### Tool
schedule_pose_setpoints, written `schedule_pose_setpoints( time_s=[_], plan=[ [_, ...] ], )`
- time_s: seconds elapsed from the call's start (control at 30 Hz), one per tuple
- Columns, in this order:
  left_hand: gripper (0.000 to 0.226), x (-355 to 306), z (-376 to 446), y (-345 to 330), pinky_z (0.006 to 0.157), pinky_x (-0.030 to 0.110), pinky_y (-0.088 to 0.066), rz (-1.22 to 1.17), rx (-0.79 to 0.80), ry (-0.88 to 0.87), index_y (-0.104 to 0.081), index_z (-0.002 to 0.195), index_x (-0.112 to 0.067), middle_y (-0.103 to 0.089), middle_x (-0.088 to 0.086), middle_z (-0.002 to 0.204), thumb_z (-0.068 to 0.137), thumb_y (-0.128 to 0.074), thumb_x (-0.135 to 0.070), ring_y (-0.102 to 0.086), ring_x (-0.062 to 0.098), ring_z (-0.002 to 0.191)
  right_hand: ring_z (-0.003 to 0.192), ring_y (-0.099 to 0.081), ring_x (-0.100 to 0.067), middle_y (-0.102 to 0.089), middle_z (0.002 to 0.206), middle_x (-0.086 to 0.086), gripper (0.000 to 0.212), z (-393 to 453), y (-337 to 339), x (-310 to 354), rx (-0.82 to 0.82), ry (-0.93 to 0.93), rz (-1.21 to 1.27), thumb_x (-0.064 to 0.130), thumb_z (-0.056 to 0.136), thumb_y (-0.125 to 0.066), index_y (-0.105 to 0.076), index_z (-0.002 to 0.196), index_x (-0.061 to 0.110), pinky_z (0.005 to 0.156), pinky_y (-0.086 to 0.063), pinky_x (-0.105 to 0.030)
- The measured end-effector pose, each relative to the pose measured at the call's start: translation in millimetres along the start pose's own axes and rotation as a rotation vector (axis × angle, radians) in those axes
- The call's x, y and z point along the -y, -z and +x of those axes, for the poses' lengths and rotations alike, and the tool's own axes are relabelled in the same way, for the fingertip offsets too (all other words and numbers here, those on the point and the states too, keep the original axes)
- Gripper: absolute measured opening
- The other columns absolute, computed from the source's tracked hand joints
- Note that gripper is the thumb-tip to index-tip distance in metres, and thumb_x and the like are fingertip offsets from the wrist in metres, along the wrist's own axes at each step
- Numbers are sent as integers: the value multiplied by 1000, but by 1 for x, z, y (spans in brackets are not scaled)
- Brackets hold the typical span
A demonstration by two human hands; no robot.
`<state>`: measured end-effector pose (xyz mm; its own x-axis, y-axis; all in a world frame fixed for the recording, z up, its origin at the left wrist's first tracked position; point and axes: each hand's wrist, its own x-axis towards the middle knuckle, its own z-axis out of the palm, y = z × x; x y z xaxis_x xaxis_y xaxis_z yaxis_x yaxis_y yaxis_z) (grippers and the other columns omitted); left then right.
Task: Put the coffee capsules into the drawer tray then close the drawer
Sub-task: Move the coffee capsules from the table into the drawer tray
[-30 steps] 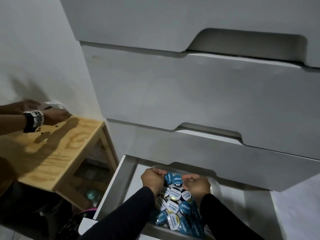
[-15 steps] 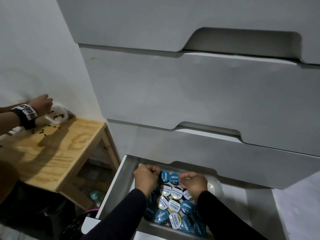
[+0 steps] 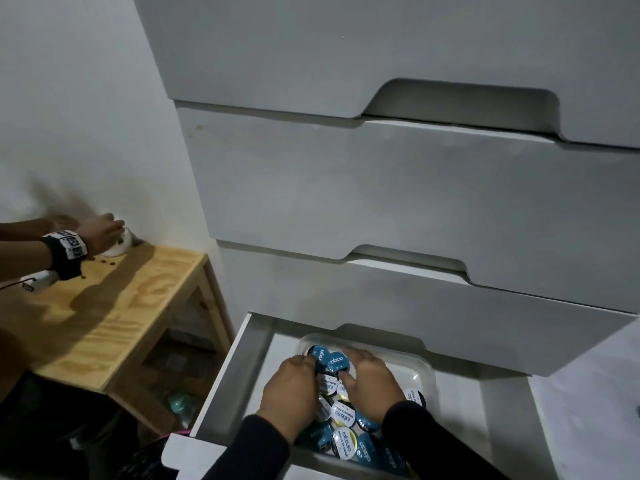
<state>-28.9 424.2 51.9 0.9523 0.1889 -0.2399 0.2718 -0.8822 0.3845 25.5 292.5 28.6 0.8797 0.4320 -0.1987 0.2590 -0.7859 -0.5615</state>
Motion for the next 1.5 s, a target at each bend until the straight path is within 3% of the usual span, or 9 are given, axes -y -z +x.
schedule_pose_setpoints(
  time_s=[0.13,0.3,0.4,0.7,0.83,0.97,1.1,1.33,1.5],
  plan=[
    [43,-32,-26,-16,98,27,-41,136,-77,-123,-38,135,-13,-47,4,133,92,-41,-15,-46,19,121,128,-41,-22,-43,138,-8,51,-43,19,-14,-123,168,-318,21,89,-50,-38,136,9,104,-35,-27],
    [46,-38,-30,-19,105,24,-35,150,-180,-102,-29,141,-12,-40,4,140,96,-34,-16,-39,17,127,73,-64,-4,-65,78,9,36,-56,11,-13,-286,264,-425,43,52,-68,-65,85,27,60,-51,-13],
    [47,-40,-36,-15,109,24,-29,126,-220,-102,-24,143,-11,-36,4,143,97,-33,-16,-33,17,132,72,-64,-7,-64,77,9,31,-59,11,-10,-343,293,-442,42,64,-50,-65,85,25,60,-53,-16],
    [47,-113,-63,-43,113,24,-25,12,-374,-98,-24,143,-12,-35,5,144,100,-30,-29,-29,16,135,77,-65,-4,-68,88,5,35,-106,70,-59,-438,241,-441,40,66,-64,-64,97,22,63,-51,-12],
    [40,-186,-70,-73,90,28,-50,-33,-458,-211,-54,123,-8,-60,9,114,85,-61,-22,-59,23,109,78,-66,-9,-68,92,3,39,-145,124,-104,-482,154,-441,39,76,-44,-66,100,16,60,-52,-15],
    [33,-267,-78,-101,79,20,-48,-85,-531,-394,-58,113,-12,-63,4,101,82,-61,-21,-61,17,94,87,-66,-18,-68,96,-5,39,-180,165,-171,-558,69,-382,32,76,-51,-63,106,9,60,-53,-20],
    [28,-337,-88,-126,61,19,-50,-128,-482,-475,-61,101,-13,-64,2,89,76,-72,-17,-63,16,82,88,-68,-25,-69,96,-12,38,-211,193,-235,-586,-34,-378,23,72,-70,-64,104,3,62,-55,-25],
    [41,-405,-75,-182,97,26,-41,-159,-240,-497,-43,135,-14,-51,5,133,95,-45,-23,-43,18,126,119,-49,-26,-51,130,-11,45,-243,220,-328,-575,-228,-311,28,91,-50,-45,131,8,92,-46,-35],
    [39,-435,-40,-212,96,27,-39,-140,-85,-478,-44,133,-13,-52,7,131,96,-43,-22,-42,20,125,102,-58,-33,-59,112,-17,34,-241,228,-391,-533,-374,-226,20,85,-56,-57,115,3,86,-49,-38]
  ],
)
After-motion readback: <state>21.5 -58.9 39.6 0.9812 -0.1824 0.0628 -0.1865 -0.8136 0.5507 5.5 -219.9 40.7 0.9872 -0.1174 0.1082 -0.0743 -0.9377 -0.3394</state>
